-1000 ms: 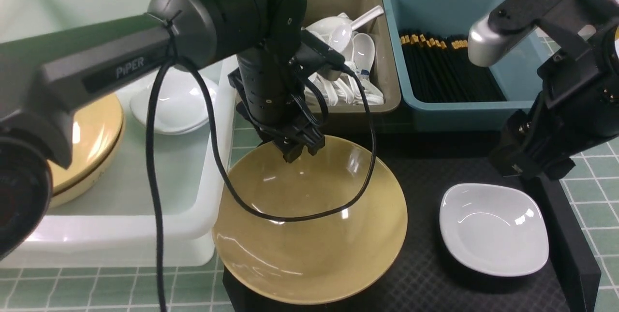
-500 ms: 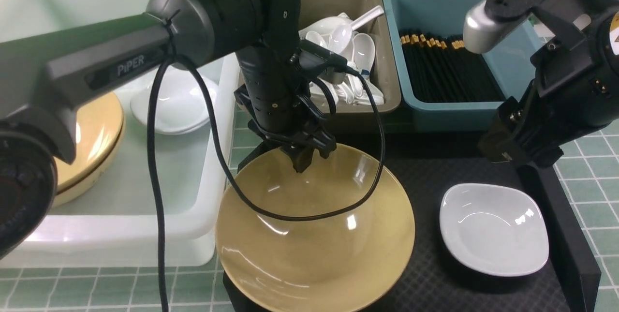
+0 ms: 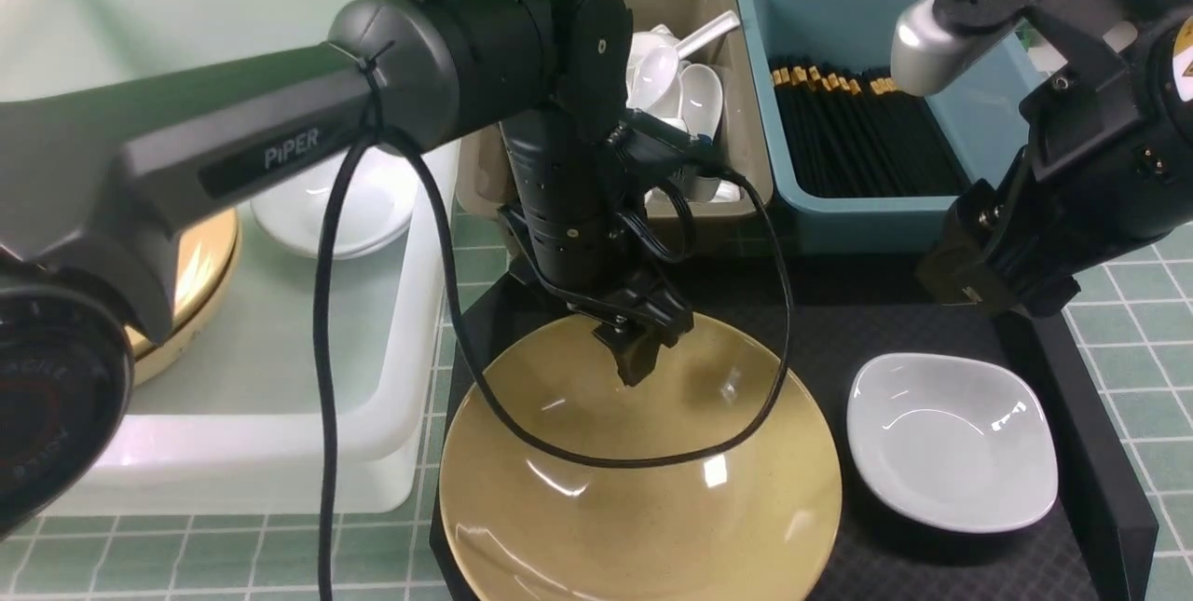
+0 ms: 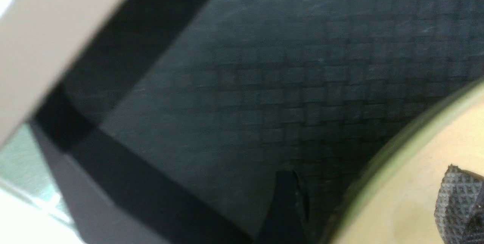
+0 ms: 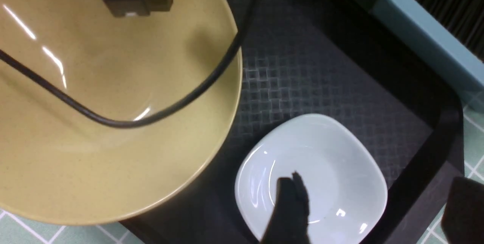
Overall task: On blue table put chopsticks spoon bowls plates into blue grey white boxes.
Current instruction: 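Grasp the large bowl on the tray by its rim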
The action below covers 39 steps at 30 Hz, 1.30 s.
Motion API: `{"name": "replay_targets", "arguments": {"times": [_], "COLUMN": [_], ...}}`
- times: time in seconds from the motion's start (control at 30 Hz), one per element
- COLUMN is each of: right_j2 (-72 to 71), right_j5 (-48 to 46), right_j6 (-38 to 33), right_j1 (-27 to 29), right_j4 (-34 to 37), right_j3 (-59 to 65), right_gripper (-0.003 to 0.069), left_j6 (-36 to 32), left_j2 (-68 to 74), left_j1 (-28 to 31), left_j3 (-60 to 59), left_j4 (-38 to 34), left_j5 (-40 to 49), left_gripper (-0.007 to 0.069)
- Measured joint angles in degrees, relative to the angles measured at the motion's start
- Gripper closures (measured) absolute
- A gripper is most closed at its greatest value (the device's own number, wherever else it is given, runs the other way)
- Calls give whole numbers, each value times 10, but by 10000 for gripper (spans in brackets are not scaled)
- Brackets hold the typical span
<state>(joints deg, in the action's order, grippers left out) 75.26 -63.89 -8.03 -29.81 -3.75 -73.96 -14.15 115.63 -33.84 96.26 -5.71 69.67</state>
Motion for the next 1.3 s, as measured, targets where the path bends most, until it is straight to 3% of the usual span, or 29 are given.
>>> {"name": "replay_targets", "arguments": {"times": [0.83,1.03,1.17,1.27,1.3], "right_j2": [0,0,0,-3,-3], "right_j5": [12,12,13,19,19], "right_j6": [-2,-2,-2,-2,-3], "right_j1": [0,0,0,0,0], "right_j4": [0,0,0,6,6], "right_j3": [6,6,6,6,6], "right_gripper": [116,167,281,417,417], "left_j6": [-6,4,3,10,11], "left_j2": [0,0,-5,-17,-19], "left_j1": [7,7,8,8,8], "left_j3": [-37,-38,-38,-38,-38], "left_j4": [12,8,-10,-39,-40], "left_j5": [-17,-5,16,17,16], "left_gripper": [191,379,524,583,587]}}
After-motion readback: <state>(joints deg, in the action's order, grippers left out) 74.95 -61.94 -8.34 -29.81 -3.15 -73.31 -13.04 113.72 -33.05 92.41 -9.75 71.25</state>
